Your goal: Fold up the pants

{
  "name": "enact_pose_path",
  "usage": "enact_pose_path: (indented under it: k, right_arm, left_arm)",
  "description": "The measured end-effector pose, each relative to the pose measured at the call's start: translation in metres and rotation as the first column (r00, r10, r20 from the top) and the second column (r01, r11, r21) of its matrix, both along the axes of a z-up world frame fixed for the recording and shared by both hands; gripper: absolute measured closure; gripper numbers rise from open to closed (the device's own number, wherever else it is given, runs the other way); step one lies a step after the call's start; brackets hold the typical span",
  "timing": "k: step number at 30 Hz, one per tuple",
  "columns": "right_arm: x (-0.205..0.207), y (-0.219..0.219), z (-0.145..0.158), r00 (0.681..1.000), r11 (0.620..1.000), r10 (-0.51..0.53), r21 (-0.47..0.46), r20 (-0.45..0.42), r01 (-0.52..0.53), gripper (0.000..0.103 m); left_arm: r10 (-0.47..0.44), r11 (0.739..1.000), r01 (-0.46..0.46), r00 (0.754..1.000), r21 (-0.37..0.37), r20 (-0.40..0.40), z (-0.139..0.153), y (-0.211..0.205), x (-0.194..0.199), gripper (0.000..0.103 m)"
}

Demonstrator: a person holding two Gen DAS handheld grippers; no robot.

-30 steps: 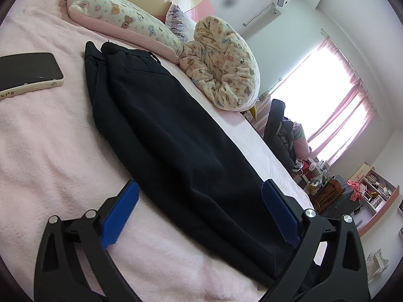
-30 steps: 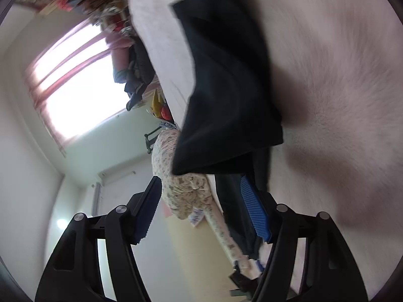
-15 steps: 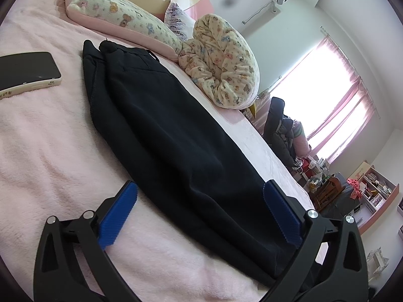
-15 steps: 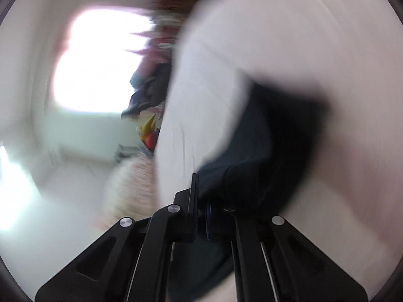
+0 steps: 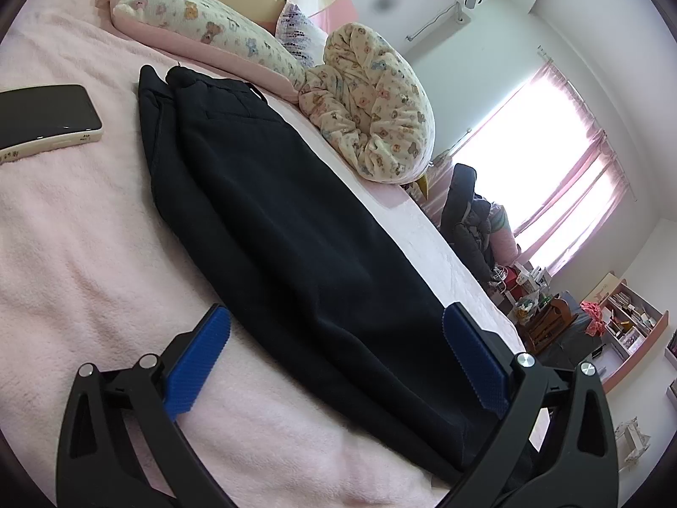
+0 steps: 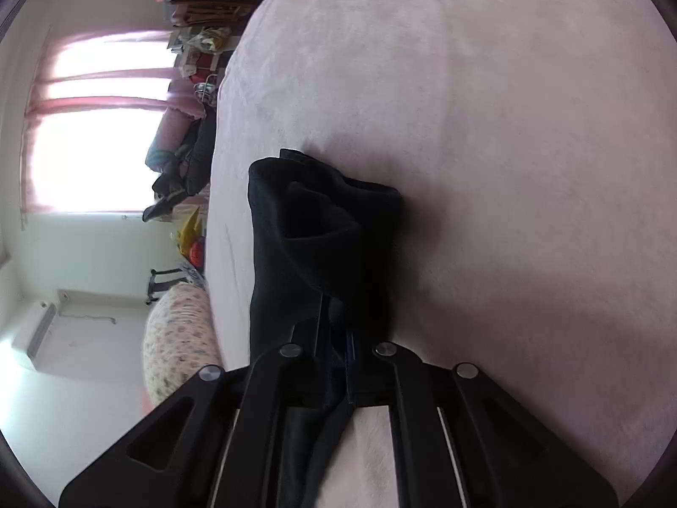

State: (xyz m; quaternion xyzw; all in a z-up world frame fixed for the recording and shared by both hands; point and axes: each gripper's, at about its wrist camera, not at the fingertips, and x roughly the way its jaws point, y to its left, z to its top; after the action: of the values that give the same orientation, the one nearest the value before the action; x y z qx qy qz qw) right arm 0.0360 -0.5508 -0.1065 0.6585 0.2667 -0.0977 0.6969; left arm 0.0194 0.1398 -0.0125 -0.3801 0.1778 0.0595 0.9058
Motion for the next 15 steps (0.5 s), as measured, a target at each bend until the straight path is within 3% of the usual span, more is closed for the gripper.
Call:
enact_pose_path:
  k: [3, 6, 7, 8, 9, 12, 14, 15]
  right_arm:
    - [0.001, -0.004, 0.008, 1.000, 1.000, -0.018, -0.023, 0.015, 0.019, 0.081]
    - [0.007, -0.009, 0.018, 0.998, 0.991, -0.039, -0.126, 0.040, 0.043, 0.080]
    - [0.005, -0.007, 0.020, 0.998, 0.987, -0.035, -0.157, 0.053, 0.043, 0.083]
    - [0.011, -0.004, 0.029, 0.998, 0.977, -0.026, -0.209, 0.064, 0.039, 0.097]
    - [0.016, 0.001, 0.038, 0.998, 0.963, -0.008, -0.268, 0.069, 0.026, 0.098]
    - [0.044, 0.029, 0.078, 0.986, 0.874, 0.148, -0.477, 0.072, -0.096, 0.098]
    - [0.066, 0.066, 0.103, 0.945, 0.744, 0.324, -0.628, 0.040, -0.228, 0.098]
    - [0.071, 0.086, 0.110, 0.920, 0.659, 0.391, -0.696, -0.006, -0.284, 0.098]
  left_arm:
    - [-0.001, 1.000, 0.001, 1.000, 0.000, 0.000, 0.000, 0.000, 0.000, 0.002]
    - [-0.001, 1.000, 0.001, 1.000, 0.001, -0.004, 0.000, -0.001, 0.001, 0.002]
    - [-0.001, 1.000, 0.001, 1.000, 0.001, -0.004, -0.001, 0.000, 0.001, 0.002]
    - [-0.002, 1.000, 0.002, 1.000, 0.001, -0.005, -0.001, 0.000, 0.002, 0.002]
    - [-0.001, 1.000, 0.001, 1.000, 0.001, -0.004, -0.001, 0.000, 0.002, 0.002]
    - [-0.001, 1.000, 0.001, 1.000, 0.000, -0.004, -0.001, 0.000, 0.002, 0.002]
    - [-0.001, 1.000, 0.001, 1.000, 0.000, -0.004, -0.001, 0.001, 0.002, 0.002]
    - [-0.001, 1.000, 0.001, 1.000, 0.000, -0.004, -0.001, 0.000, 0.001, 0.002]
